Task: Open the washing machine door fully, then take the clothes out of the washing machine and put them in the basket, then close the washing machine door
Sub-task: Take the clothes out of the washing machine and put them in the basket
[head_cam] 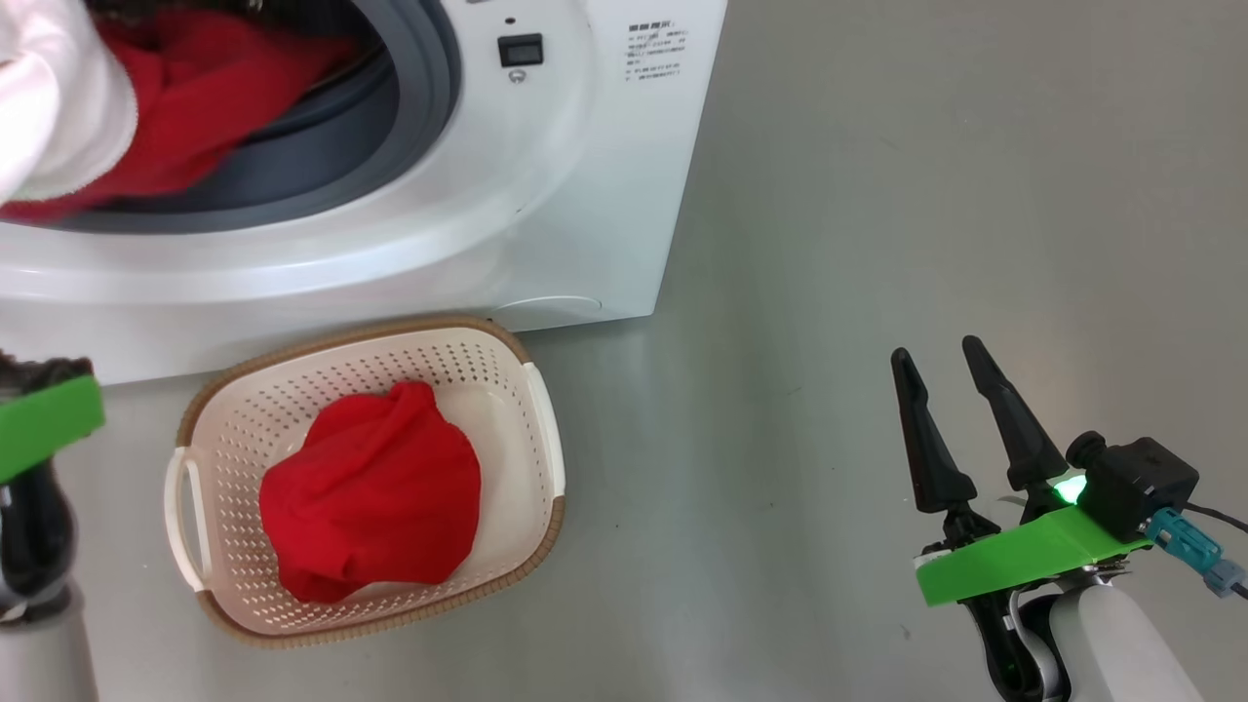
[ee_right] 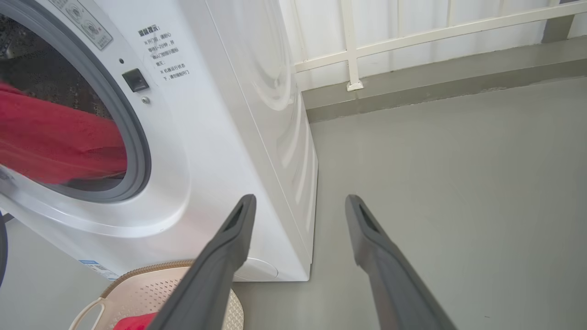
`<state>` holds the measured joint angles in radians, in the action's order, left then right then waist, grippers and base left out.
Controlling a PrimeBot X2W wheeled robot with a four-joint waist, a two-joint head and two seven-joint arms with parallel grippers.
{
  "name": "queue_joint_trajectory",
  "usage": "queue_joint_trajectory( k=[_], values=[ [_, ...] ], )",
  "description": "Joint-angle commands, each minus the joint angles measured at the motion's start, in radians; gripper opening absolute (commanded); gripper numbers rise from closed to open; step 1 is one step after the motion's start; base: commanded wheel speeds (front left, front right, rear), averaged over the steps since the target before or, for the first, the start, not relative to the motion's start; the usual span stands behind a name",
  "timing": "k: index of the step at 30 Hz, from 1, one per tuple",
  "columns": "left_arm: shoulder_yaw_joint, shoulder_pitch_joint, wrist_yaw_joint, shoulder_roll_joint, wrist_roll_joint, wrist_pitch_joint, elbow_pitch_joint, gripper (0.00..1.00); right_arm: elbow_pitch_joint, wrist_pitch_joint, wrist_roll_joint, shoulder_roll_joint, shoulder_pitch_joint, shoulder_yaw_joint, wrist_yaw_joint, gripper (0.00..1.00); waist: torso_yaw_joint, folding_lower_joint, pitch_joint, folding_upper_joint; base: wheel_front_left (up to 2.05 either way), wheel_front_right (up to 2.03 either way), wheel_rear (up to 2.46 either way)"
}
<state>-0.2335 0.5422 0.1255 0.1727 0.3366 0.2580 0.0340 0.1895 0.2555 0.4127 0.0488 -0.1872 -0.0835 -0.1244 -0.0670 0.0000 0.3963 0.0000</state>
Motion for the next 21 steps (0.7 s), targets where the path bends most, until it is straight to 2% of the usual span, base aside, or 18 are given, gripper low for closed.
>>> queue_joint_trajectory(
  k=[1,5,8,13,21],
  values=[
    [-0.037,-0.021,0.005,0.031,-0.004,0.004,0.051,0.00,-0.021,0.006,-0.008,0.001,0.014,-0.024,-0.006,1.00,-0.001,0.0000,-0.001,0.0000,0.00,0.00,0.00],
    [-0.044,-0.056,0.005,0.004,-0.007,0.004,0.136,0.00,-0.024,0.006,-0.008,0.001,0.022,-0.021,-0.006,1.00,-0.001,0.0000,-0.002,0.0000,0.00,0.00,0.00],
    [-0.031,-0.086,0.005,-0.009,-0.017,0.004,0.145,0.00,-0.026,0.006,-0.010,0.001,0.028,-0.017,-0.006,1.00,0.003,0.0000,0.000,0.0000,0.00,0.00,0.00],
    [-0.019,-0.131,0.005,-0.027,0.007,0.004,0.015,0.00,-0.027,0.006,-0.012,0.001,0.023,-0.024,-0.006,1.00,0.003,0.0000,0.010,0.0000,0.00,0.00,0.00],
    [0.050,-0.161,0.005,-0.006,-0.001,0.004,-0.259,0.00,-0.036,0.006,-0.006,0.001,0.007,-0.034,-0.006,1.00,-0.003,0.0000,0.066,0.0000,0.00,0.00,0.00]
  ],
)
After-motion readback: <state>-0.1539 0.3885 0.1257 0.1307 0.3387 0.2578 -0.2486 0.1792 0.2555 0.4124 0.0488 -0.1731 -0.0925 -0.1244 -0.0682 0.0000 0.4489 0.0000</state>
